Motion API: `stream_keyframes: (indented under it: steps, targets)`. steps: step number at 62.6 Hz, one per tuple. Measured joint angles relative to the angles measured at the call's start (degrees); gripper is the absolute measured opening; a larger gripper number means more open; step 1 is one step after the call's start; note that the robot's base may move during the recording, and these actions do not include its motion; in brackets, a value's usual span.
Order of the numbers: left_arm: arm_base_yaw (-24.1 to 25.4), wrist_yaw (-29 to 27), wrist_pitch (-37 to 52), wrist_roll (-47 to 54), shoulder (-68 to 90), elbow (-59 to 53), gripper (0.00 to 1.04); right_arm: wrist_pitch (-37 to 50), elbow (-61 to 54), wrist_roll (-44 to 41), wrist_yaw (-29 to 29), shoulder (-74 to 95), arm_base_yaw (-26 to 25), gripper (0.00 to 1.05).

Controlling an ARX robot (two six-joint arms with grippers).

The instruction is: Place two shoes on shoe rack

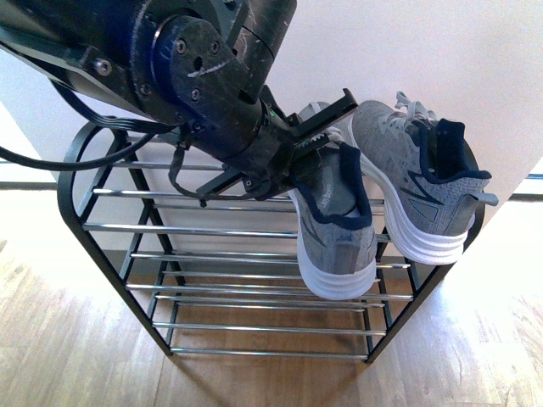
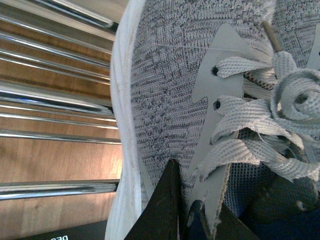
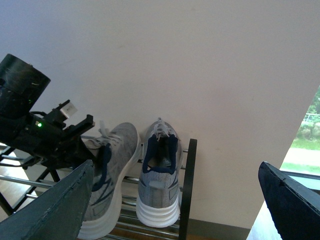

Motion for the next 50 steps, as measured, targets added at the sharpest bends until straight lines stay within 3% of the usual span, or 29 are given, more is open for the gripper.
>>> stream_keyframes:
  steps: [50]
  targets:
    - [-0.68,0.39,-9.53,1.29,5.86,11.91,0.02,0.0,0.0,0.0,-0.02,0.0,0.0,0.95]
